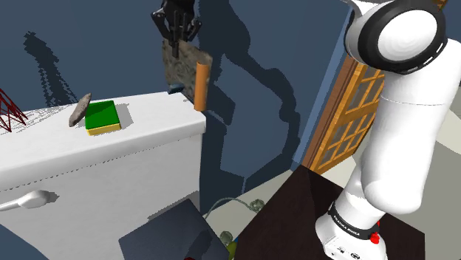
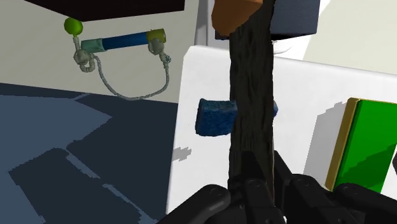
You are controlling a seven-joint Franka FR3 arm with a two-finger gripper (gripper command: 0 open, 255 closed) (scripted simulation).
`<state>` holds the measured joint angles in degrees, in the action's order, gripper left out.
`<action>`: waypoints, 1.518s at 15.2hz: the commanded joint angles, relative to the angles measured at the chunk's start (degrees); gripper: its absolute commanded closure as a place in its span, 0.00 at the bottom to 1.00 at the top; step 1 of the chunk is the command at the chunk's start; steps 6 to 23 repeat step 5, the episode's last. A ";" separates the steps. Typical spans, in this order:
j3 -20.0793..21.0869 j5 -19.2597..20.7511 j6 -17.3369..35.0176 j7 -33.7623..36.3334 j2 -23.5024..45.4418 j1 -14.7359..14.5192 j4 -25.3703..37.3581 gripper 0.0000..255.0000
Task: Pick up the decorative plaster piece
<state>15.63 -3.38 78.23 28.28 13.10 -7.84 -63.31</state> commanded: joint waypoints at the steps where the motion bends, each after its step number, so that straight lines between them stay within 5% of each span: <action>1: 0.11 0.42 -2.53 0.44 1.52 -0.40 4.02 1.00; 4: 0.22 0.99 -5.36 0.94 3.54 -0.98 8.86 1.00; 23: 0.22 0.99 -5.35 0.94 3.52 -0.97 8.83 1.00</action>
